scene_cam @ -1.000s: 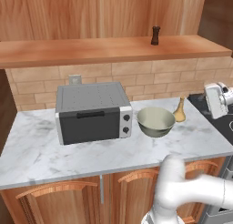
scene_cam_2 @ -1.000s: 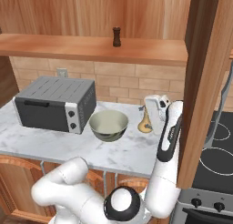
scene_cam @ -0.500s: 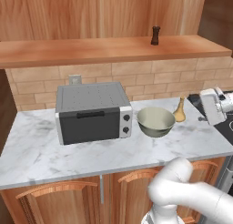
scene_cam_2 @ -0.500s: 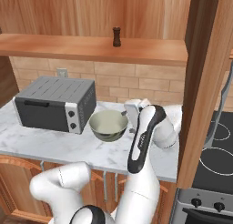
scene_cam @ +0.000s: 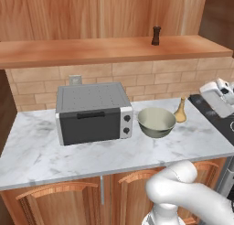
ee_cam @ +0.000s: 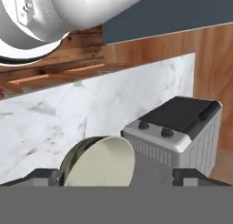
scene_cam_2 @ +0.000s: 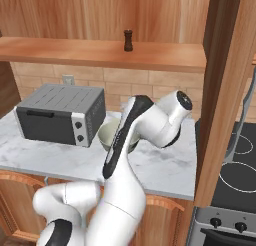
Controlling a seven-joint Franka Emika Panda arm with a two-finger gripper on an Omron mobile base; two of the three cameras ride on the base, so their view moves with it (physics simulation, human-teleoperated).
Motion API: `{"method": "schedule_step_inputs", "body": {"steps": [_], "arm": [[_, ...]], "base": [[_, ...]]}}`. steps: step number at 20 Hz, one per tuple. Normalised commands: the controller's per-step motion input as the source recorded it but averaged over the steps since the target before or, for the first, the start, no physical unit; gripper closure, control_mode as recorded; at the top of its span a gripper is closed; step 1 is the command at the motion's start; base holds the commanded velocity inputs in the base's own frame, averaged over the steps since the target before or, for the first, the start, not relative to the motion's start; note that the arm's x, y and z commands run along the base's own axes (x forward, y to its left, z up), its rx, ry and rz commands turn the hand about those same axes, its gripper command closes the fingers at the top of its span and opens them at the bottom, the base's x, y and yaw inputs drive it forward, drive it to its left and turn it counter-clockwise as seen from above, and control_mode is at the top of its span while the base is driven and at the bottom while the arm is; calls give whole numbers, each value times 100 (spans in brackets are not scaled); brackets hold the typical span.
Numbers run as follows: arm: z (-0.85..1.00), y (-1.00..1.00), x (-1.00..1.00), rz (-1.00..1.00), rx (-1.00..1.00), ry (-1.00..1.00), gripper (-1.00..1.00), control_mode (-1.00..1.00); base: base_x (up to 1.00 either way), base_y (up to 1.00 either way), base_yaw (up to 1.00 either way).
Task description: Retrieve the bottle and the shaker from the cabinet and place them next to the mixing bowl on the counter. Then add garlic from the fridge to the mixing bowl.
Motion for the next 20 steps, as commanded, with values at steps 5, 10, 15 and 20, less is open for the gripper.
{"method": "schedule_step_inputs", "body": {"steps": [5, 10, 15, 20], "arm": [[44, 18, -21, 0, -39, 0, -100, -100], [39, 7, -12, 0, -33, -6, -100, -100], [51, 23, -7, 0, -28, -17, -100, -100], [45, 16, 0, 0, -16, -20, -100, -100]], "base": [[0, 0, 0], [0, 0, 0], [0, 0, 0], [0, 0, 0]]}}
